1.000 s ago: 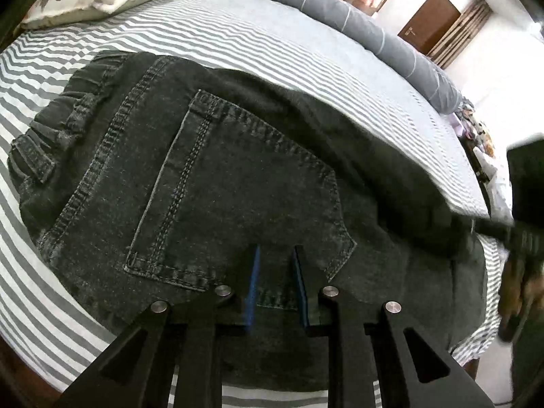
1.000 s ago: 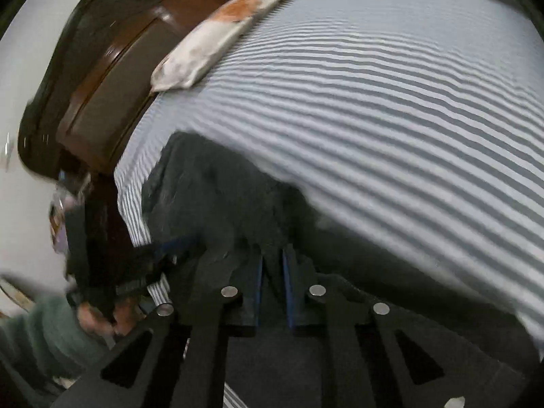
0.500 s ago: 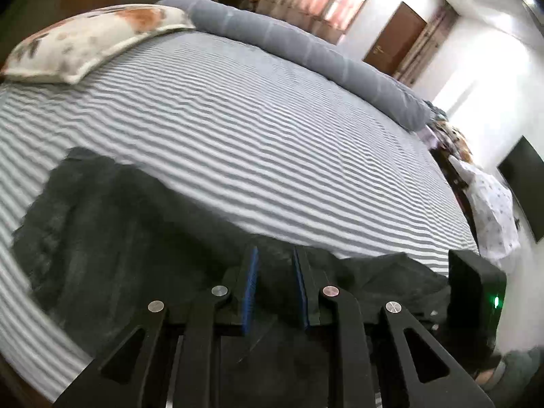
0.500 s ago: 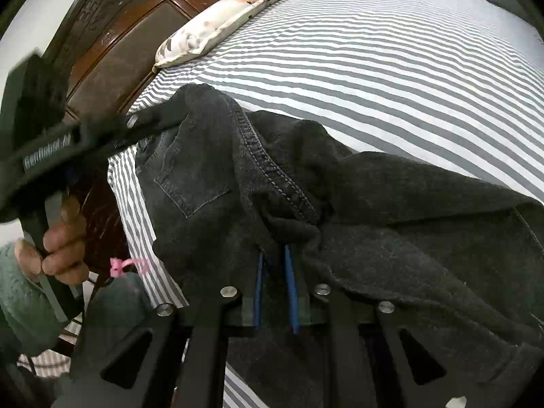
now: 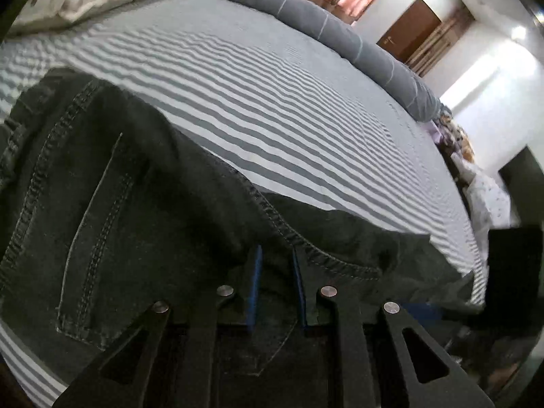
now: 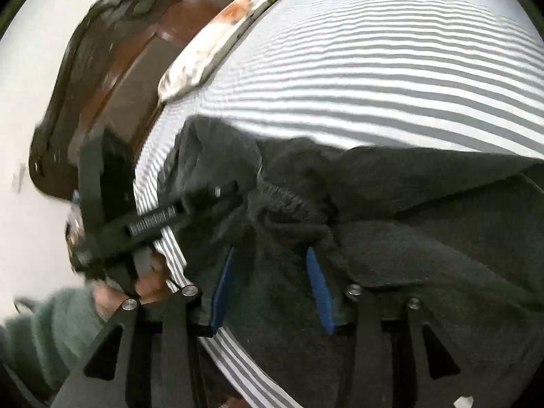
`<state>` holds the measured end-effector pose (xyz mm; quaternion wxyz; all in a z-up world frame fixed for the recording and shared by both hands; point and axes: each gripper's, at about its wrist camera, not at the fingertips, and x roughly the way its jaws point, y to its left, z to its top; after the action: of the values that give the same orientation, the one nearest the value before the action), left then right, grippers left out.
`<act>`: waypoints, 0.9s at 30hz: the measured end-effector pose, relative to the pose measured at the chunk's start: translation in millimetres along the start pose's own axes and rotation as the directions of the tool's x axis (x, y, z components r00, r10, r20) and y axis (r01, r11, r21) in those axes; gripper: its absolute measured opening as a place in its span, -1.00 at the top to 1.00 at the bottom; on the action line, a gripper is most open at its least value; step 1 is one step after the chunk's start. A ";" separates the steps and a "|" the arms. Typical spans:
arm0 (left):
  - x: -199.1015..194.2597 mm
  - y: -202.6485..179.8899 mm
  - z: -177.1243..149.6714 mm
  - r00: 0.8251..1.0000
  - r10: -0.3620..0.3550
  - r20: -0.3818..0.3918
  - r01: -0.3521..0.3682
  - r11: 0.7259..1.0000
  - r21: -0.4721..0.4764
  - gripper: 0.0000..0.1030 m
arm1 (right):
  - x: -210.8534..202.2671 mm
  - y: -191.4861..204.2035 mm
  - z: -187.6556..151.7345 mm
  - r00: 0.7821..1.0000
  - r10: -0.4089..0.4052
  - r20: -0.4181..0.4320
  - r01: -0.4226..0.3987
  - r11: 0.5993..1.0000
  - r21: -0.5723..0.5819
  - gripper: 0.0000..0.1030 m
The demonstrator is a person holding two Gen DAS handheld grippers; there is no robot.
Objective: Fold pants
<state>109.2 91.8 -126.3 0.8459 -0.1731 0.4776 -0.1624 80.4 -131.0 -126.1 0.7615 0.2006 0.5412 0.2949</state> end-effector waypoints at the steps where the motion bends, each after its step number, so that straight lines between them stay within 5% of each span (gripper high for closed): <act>1: -0.2 -3.2 -3.0 1.000 0.015 0.016 -0.015 1.000 0.027 0.62 | -2.9 -3.6 1.2 1.000 -0.006 0.013 0.006 1.000 0.016 0.17; 3: 0.1 -5.7 -6.8 0.999 0.023 0.038 -0.025 0.999 0.048 0.62 | -5.8 -16.0 6.2 0.999 -0.020 0.031 0.018 0.997 0.069 0.00; 7: 0.7 -3.0 -8.4 0.998 -0.001 0.061 -0.002 0.999 0.047 0.62 | 6.0 -36.8 12.7 0.999 0.051 0.020 -0.054 0.979 0.194 -0.01; 11: 0.0 4.0 -8.3 0.997 -0.030 0.066 0.028 0.999 0.035 0.62 | 22.4 -28.7 21.1 0.996 0.084 0.013 -0.085 0.979 0.187 -0.06; 13: -0.1 3.7 -8.3 0.997 -0.036 0.064 0.033 0.999 0.040 0.62 | 28.3 -26.2 27.1 0.988 0.152 0.012 -0.151 0.962 0.226 0.06; 15: -3.5 6.0 -8.1 0.997 -0.037 0.063 0.033 0.998 0.057 0.62 | 27.4 -24.0 34.4 0.981 0.193 0.032 -0.195 0.946 0.258 0.51; 16: -4.5 5.1 -7.7 0.997 -0.036 0.064 0.032 0.997 0.065 0.61 | 23.2 -22.6 38.4 0.979 0.199 0.046 -0.204 0.944 0.258 0.55; 23: -41.8 -1.0 -4.9 0.987 0.042 0.154 -0.057 0.994 0.097 0.61 | -15.0 -23.8 91.1 0.971 0.144 0.190 -0.193 0.942 0.274 0.49; 27: -50.4 17.3 -1.8 0.983 0.109 0.150 -0.116 0.992 0.041 0.60 | -4.2 -35.2 108.3 0.989 0.069 0.134 -0.106 0.950 0.294 0.41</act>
<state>84.7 129.0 -97.0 0.8907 -0.1363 0.4186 -0.1130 189.6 -158.6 -109.0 0.7401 0.3552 0.5227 0.2300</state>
